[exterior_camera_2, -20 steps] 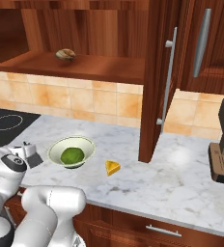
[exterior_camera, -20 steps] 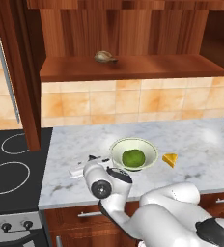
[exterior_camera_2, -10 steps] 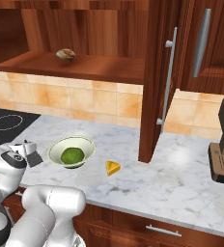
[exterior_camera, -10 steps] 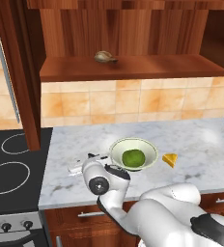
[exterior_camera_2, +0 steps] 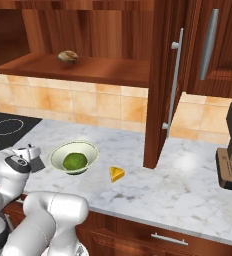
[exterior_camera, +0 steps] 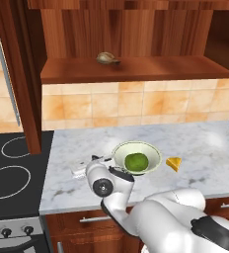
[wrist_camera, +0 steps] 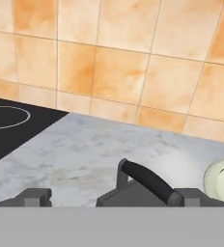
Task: Pick the cheese from the fridge and the cheese grater from the cabinet and place them next to the salad bowl.
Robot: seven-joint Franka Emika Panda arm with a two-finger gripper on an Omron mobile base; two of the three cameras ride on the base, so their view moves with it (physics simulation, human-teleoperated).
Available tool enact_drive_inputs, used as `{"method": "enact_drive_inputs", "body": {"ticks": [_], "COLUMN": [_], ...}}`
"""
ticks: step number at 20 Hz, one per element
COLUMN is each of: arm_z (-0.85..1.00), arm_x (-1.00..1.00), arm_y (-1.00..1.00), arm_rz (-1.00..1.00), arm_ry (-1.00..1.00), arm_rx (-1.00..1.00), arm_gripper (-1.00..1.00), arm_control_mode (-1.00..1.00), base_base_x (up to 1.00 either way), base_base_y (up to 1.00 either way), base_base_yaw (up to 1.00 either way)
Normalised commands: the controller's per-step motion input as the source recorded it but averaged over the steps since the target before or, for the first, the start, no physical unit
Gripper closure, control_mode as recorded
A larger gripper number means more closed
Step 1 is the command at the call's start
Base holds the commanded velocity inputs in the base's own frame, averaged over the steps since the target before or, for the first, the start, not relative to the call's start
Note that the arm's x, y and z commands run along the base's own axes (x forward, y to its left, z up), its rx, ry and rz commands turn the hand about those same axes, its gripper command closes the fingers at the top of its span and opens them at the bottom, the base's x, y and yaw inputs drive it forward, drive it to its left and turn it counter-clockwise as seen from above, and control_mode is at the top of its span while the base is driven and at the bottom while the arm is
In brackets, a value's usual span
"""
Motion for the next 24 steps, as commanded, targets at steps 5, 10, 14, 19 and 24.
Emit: {"method": "enact_drive_inputs", "body": {"ticks": [5, 10, 14, 19, 24], "arm_z": [0.0, 0.0, -0.06, -0.18, -0.23], "arm_x": [0.05, 0.07, 0.01, -0.03, 0.0], "arm_y": [-0.08, -0.08, -0.03, 0.0, -0.02], "arm_rz": [0.02, 0.04, 0.06, 0.18, 0.19], "arm_ry": [0.0, 0.0, 0.0, 0.0, 0.0], "arm_rx": [0.0, 0.0, 0.0, 0.0, 0.0], "arm_gripper": [-1.0, -1.0, -1.0, -1.0, -1.0], "arm_control_mode": [-1.0, -1.0, -1.0, -1.0, -1.0], "base_base_x": [0.0, 0.0, 0.0, 0.0, 0.0], "base_base_y": [0.0, 0.0, 0.0, 0.0, 0.0], "base_base_yaw": [0.0, 0.0, 0.0, 0.0, 0.0]}}
